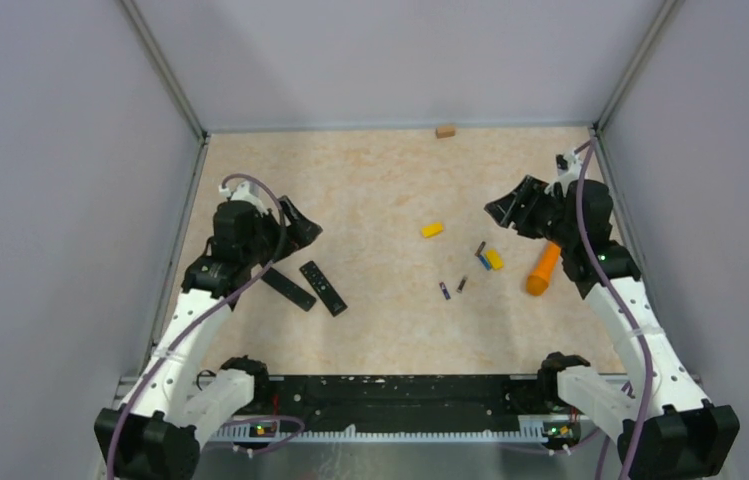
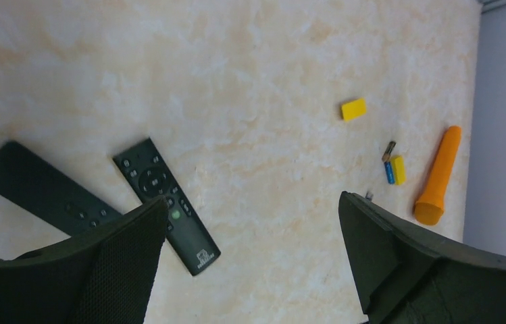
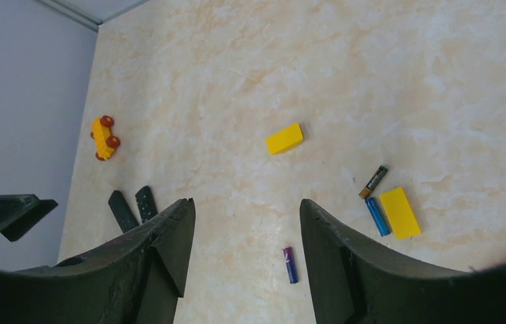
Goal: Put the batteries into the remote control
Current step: Pick up the remote control from the center of the board.
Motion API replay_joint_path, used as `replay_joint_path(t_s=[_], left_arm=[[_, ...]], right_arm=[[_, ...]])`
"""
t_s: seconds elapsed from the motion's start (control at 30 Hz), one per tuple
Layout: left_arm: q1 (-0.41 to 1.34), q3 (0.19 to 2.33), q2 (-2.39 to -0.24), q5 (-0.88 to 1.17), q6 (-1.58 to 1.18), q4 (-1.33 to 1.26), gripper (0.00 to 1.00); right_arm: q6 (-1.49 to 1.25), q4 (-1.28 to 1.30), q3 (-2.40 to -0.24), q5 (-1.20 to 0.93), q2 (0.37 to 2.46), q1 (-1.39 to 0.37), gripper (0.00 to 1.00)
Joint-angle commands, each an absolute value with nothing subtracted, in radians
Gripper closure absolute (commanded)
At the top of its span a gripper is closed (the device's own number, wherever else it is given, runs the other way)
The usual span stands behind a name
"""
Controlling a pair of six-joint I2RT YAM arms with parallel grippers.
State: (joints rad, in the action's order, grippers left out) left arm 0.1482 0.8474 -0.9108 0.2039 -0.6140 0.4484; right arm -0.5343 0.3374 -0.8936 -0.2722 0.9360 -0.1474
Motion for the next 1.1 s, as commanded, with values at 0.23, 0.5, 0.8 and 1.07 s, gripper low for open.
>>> replay_joint_path(t_s=[0.23,0.5,0.8,1.07], left_arm=[[0.510,0.749,-1.108,-0.312,-1.023,0.445,0.01],[0.547,0.760,-1.290,-0.391,-1.081,0.416,0.03],[0.546,0.854,-1.469,-0.449,-1.103,0.465,0.14],[0.546,0.863,-1.513,-0.464,-1.154,0.515,0.20]], right_arm=[[-0.620,0.271,-0.793,-0.252,0.958,-0.142,0.65],[-0.619,0.291,-0.773,-0.279,0.986,-0.142,0.66],[-0.602,0.335,-0.767,-0.296,0.969,-0.141,0.70],[-0.583,0.367,-0.769,-0.285,0.960,-0.142,0.71]])
